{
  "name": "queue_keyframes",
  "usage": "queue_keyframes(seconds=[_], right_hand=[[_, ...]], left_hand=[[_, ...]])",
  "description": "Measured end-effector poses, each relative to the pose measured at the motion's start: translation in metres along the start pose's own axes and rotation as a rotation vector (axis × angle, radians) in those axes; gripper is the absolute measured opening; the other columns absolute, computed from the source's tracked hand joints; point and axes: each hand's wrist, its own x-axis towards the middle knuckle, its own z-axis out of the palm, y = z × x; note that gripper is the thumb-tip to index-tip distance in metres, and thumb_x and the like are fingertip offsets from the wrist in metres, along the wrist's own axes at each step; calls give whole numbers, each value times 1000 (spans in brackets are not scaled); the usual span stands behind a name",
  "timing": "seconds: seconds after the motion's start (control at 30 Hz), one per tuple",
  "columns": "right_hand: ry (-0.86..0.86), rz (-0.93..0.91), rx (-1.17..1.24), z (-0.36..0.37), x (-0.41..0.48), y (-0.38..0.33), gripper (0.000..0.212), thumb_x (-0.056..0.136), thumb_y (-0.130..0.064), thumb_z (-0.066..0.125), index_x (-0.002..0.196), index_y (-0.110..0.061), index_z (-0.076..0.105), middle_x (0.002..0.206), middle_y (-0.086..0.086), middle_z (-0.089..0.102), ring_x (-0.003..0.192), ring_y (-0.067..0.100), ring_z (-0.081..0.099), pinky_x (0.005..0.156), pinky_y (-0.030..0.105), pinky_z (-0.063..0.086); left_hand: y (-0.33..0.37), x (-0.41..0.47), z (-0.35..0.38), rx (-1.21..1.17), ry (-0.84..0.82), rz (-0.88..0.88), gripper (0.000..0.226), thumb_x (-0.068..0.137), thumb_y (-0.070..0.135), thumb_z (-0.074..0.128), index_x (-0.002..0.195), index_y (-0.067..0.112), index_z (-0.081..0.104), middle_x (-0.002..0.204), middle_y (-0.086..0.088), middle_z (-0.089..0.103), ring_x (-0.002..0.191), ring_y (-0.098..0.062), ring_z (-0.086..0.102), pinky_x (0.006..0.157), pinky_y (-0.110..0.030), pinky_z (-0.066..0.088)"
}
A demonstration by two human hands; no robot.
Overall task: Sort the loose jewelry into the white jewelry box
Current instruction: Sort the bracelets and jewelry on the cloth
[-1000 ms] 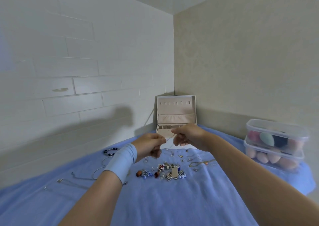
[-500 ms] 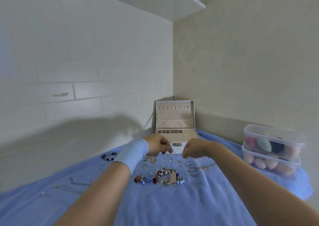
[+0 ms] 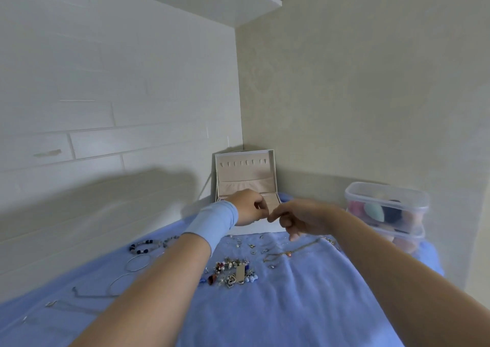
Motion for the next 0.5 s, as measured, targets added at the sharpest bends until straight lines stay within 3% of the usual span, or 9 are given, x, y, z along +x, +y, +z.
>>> queue_keyframes(seconds=[0.1,0.2,0.33,0.43,0.5], right_hand=[[51,44,-189,-26,-11,9,11,95,-16,60,97,-8,68,58,-2,35,49,15,26,51,26,29],[108,57,-365,-46,-23,23,19,91,-19,69,99,-3,74,62,-1,42,51,15,33,50,24,35],[208,120,-594,-65,-31,44,16,81,-28,76,77,-13,74,64,0,50,55,17,41,48,22,37],[259,199,-792,-71,-27,56,31,79,-33,75,89,-4,74,70,5,59,57,21,49,53,25,42],[276,226,-927,-68,-26,62,30,81,-33,75,93,-5,75,64,5,60,42,16,50,55,24,43]], left_hand=[[5,8,15,56,-76,-5,16,96,29,57,99,19,70,84,7,64,69,-6,57,61,-20,43],[7,12,36,73,-197,-36,20,96,24,54,98,12,70,80,1,65,65,-11,56,59,-21,45],[6,15,66,142,-371,-102,24,92,22,50,87,10,70,78,-3,68,68,-15,55,77,-26,50],[9,14,82,140,-466,-133,15,87,24,53,79,15,63,76,-4,65,66,-19,56,73,-25,49],[13,12,88,70,-514,-169,9,88,20,54,85,14,61,80,-6,63,69,-21,57,75,-24,49]])
